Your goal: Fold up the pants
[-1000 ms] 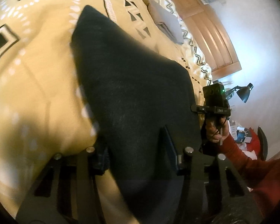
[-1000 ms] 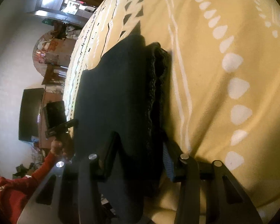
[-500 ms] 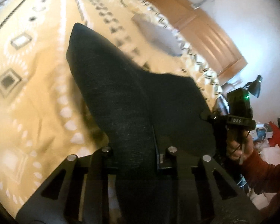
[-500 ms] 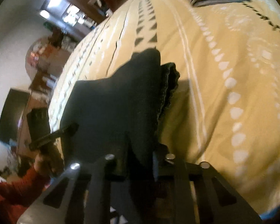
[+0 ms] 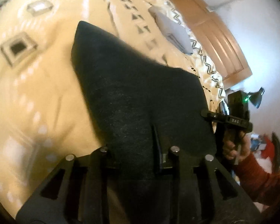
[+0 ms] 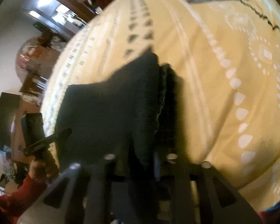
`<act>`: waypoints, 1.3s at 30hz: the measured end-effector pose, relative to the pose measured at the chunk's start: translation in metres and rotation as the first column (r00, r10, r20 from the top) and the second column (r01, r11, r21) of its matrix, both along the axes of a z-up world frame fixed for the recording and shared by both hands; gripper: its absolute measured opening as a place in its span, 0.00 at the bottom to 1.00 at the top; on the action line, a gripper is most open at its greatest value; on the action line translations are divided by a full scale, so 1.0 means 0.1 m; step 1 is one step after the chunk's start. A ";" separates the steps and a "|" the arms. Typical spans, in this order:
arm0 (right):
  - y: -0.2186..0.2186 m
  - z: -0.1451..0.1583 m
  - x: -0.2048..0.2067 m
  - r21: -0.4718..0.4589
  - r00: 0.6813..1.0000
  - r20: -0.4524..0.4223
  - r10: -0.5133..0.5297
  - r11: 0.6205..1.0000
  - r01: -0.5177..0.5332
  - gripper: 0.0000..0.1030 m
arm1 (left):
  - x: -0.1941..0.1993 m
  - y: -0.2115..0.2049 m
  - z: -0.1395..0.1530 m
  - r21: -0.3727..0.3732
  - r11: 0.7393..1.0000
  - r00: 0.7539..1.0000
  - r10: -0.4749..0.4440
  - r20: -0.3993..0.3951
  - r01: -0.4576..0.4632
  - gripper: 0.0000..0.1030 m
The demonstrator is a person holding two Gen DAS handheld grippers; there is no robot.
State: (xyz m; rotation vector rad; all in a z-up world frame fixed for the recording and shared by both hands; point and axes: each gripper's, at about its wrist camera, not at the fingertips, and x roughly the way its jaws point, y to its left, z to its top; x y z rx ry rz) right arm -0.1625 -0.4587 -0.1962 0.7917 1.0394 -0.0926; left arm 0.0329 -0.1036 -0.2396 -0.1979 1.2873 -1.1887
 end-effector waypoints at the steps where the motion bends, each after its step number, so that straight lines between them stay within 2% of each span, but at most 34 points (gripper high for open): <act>1: -0.01 -0.02 -0.01 -0.007 1.000 0.001 0.002 1.000 -0.002 0.51 | -0.02 0.00 0.01 -0.003 1.000 1.000 0.001 0.005 -0.001 0.30; 8: -0.21 -0.01 0.04 -0.041 0.997 0.071 0.015 0.999 -0.012 0.55 | -0.03 -0.02 0.00 -0.009 1.000 1.000 -0.022 0.009 0.022 0.33; 11: -0.35 -0.05 0.17 -0.043 0.993 0.114 0.015 0.999 -0.010 0.64 | -0.02 0.00 -0.02 -0.015 1.000 1.000 -0.025 0.010 0.025 0.34; 13: -0.42 -0.10 0.31 -0.055 0.992 0.123 0.015 0.998 -0.008 0.78 | -0.02 0.01 -0.03 -0.020 0.999 1.000 -0.027 0.011 0.027 0.34; 15: -0.49 -0.16 0.44 -0.032 0.988 0.153 0.004 1.000 0.001 0.85 | -0.01 0.02 -0.04 -0.025 0.999 1.000 -0.028 0.010 0.028 0.34; 17: -0.53 -0.21 0.53 0.019 0.984 0.181 0.009 1.000 -0.013 0.86 | -0.01 0.02 -0.05 -0.029 0.999 1.000 -0.028 0.013 0.028 0.34; 19: -0.50 -0.24 0.56 0.104 0.972 0.233 0.044 0.992 -0.069 0.75 | -0.02 0.03 -0.05 -0.028 0.999 0.999 -0.028 0.016 0.028 0.34; 21: -0.44 -0.30 0.52 0.148 0.969 0.236 0.074 0.983 -0.111 0.71 | -0.02 0.02 -0.05 -0.031 0.999 0.999 -0.026 0.020 0.027 0.34; 22: -0.42 -0.37 0.48 0.209 0.969 0.233 0.077 0.970 -0.128 0.63 | -0.02 0.02 -0.05 -0.034 0.999 0.999 -0.026 0.021 0.027 0.34; 25: -0.34 -0.46 0.24 0.311 0.968 0.241 0.075 0.938 -0.151 0.59 | -0.01 0.02 -0.06 -0.038 0.999 1.000 -0.025 0.018 0.026 0.34; 29: -0.21 -0.52 -0.04 0.427 0.966 0.252 0.051 0.890 -0.158 0.58 | 0.00 0.01 -0.07 -0.046 0.999 1.000 -0.027 0.010 0.027 0.35; 34: -0.14 -0.62 0.06 0.436 0.966 0.253 0.046 0.886 -0.157 0.55 | 0.02 -0.06 -0.08 -0.044 0.998 0.999 -0.037 -0.004 0.037 0.36; 36: -0.06 -0.58 0.13 0.381 0.970 0.237 0.060 0.912 -0.150 0.51 | 0.00 -0.09 -0.05 -0.018 0.999 0.999 -0.042 0.016 0.042 0.35; 39: 0.09 -0.39 0.07 0.297 0.976 0.215 0.035 0.950 -0.100 0.36 | -0.09 -0.12 0.06 0.017 0.999 0.996 -0.034 0.087 0.033 0.31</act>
